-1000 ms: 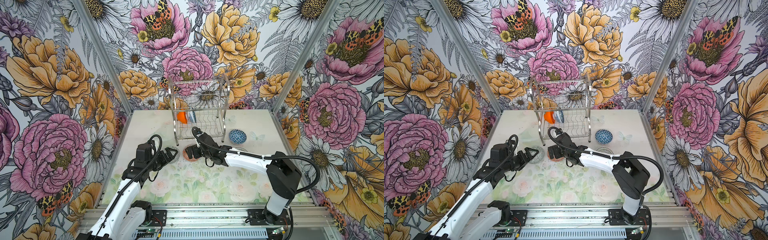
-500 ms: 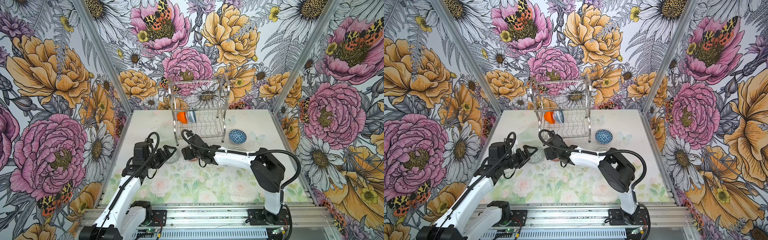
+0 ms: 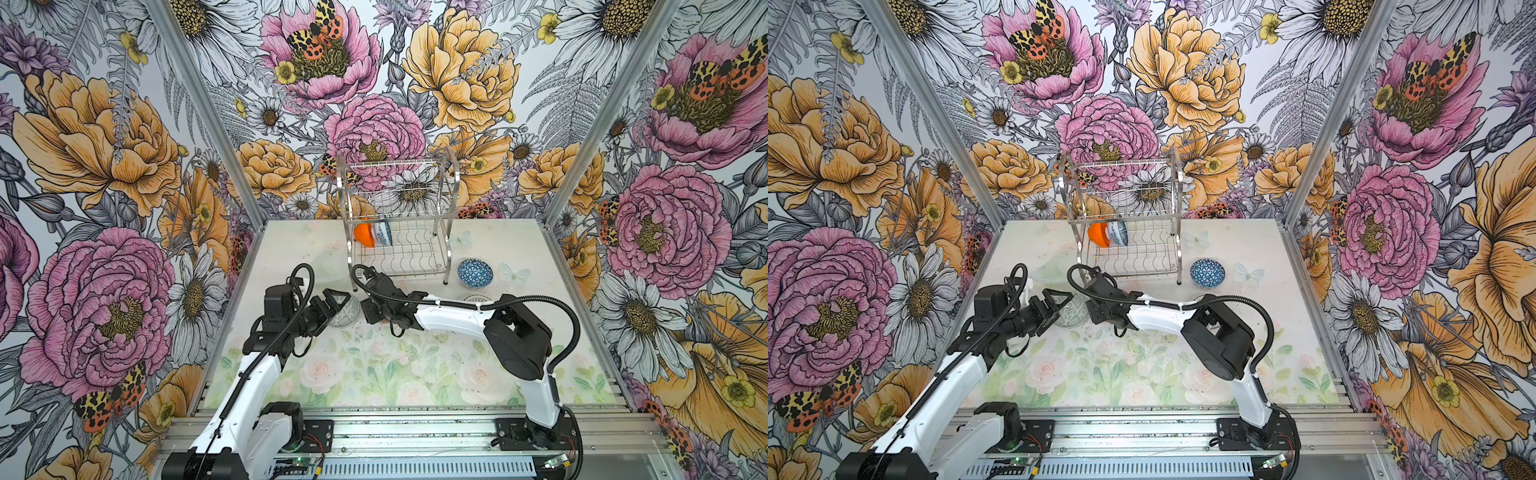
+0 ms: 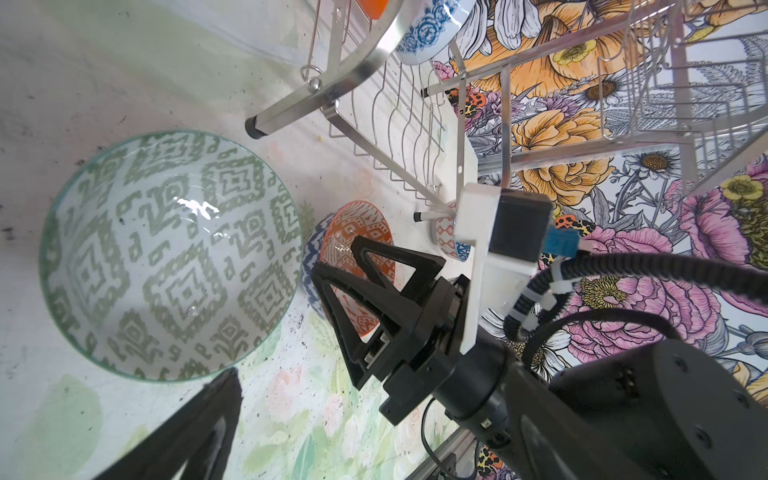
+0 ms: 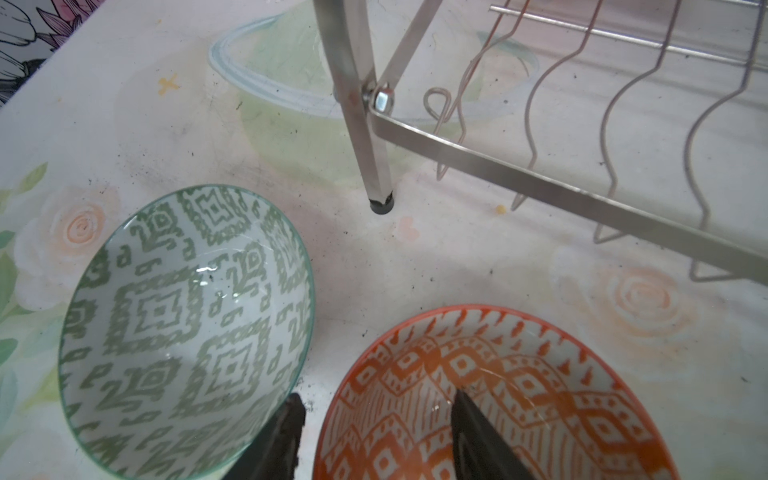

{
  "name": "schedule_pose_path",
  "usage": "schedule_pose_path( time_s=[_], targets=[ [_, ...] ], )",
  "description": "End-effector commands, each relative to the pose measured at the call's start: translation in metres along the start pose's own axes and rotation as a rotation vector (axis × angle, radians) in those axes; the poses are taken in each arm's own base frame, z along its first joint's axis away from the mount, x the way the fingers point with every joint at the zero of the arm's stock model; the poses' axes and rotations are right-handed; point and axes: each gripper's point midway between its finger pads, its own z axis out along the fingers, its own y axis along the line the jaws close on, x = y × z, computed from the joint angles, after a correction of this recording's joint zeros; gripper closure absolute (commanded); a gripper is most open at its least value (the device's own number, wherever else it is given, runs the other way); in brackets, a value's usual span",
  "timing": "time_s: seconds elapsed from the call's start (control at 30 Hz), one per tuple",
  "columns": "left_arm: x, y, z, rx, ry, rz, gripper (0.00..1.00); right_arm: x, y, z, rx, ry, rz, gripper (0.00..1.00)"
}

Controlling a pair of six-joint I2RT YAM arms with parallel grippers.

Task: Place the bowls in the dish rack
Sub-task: 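Move the right gripper over the orange-patterned bowl rim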

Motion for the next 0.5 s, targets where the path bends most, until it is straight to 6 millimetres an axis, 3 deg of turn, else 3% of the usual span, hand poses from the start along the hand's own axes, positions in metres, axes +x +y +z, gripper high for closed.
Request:
schedule_pose_path(
  time_s=[0.0,0.47],
  targets=[
    [0.0009,-0.0012,0.0002,0.026,0.003,0.001,0.01,-0.0035,-0.0008,0.0037,0.031,-0.008,-0.002,0.48],
    [-0.0019,0.0005,-0.0007,0.033,-0.011,-0.011,0.01,0.0055,0.0043,0.0081,0.008,0.03,-0.013,0.54]
  ],
)
